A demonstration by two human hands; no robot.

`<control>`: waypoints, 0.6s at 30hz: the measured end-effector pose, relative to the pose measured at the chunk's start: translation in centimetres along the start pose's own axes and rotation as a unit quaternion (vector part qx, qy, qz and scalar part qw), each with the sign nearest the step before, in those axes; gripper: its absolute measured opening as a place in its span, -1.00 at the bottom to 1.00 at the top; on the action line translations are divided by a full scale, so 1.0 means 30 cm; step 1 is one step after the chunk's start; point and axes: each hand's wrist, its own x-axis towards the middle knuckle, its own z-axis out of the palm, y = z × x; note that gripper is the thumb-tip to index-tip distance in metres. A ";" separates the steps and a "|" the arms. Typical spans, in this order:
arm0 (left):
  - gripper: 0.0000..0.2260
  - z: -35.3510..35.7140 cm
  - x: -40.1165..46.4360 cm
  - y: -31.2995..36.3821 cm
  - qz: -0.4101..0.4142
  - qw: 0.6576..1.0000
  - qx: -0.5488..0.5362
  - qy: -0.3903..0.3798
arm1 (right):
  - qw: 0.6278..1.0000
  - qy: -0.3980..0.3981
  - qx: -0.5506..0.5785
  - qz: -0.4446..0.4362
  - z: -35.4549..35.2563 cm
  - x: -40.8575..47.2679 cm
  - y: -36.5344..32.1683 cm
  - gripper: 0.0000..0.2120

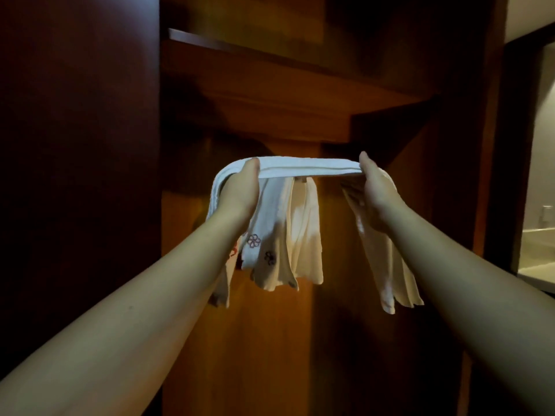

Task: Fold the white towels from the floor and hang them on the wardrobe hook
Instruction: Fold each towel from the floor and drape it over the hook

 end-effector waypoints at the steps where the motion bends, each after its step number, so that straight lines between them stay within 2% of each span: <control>1: -0.74 0.012 0.044 -0.005 -0.002 1.000 0.001 0.004 | 1.000 -0.010 -0.003 -0.008 0.005 0.052 0.010 -0.51; 4: -0.73 0.045 0.172 -0.023 0.005 1.000 -0.012 0.009 | 0.998 -0.044 -0.026 -0.024 0.022 0.212 0.038 -0.35; 6: -0.73 0.064 0.251 -0.034 0.000 1.000 -0.012 0.018 | 0.996 -0.069 -0.036 -0.038 0.034 0.319 0.063 -0.41; 12: -0.73 0.144 0.488 -0.093 -0.009 0.997 -0.012 0.074 | 0.970 -0.224 -0.095 -0.025 0.095 0.610 0.120 -0.48; 18: -0.79 0.186 0.695 -0.208 -0.003 0.995 0.024 0.098 | 0.952 -0.294 -0.086 -0.025 0.164 0.859 0.234 -0.36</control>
